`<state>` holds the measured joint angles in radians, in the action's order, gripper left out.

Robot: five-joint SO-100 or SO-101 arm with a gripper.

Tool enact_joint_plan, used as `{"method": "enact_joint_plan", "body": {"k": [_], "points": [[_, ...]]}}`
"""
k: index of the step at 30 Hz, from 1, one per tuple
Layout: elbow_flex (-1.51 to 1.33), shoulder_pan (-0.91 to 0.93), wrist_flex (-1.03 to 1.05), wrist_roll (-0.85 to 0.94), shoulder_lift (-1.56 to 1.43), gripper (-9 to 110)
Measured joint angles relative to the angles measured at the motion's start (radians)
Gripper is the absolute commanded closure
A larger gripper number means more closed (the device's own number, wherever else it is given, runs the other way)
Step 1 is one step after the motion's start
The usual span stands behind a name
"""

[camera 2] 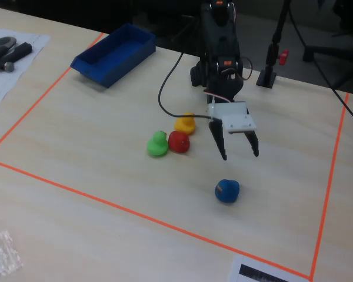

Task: Grasp blue duck and put it into box.

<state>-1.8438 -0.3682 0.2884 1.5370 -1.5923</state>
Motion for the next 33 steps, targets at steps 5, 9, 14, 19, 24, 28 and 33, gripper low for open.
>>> {"method": "enact_joint_plan", "body": {"k": [5, 9, 14, 19, 24, 28, 33], "points": [[0.063, 0.017, -0.067, 0.0, 0.124, 65], [0.083, 0.031, -0.121, 0.0, 0.216, 65], [0.083, 0.037, -0.189, 0.0, 0.29, 65], [0.112, 0.058, -0.19, 0.0, 0.347, 65], [0.144, 0.078, -0.19, -0.003, 0.383, 66], [0.176, 0.092, -0.184, -0.014, 0.408, 66], [0.179, 0.1, -0.184, -0.015, 0.419, 67]]}}
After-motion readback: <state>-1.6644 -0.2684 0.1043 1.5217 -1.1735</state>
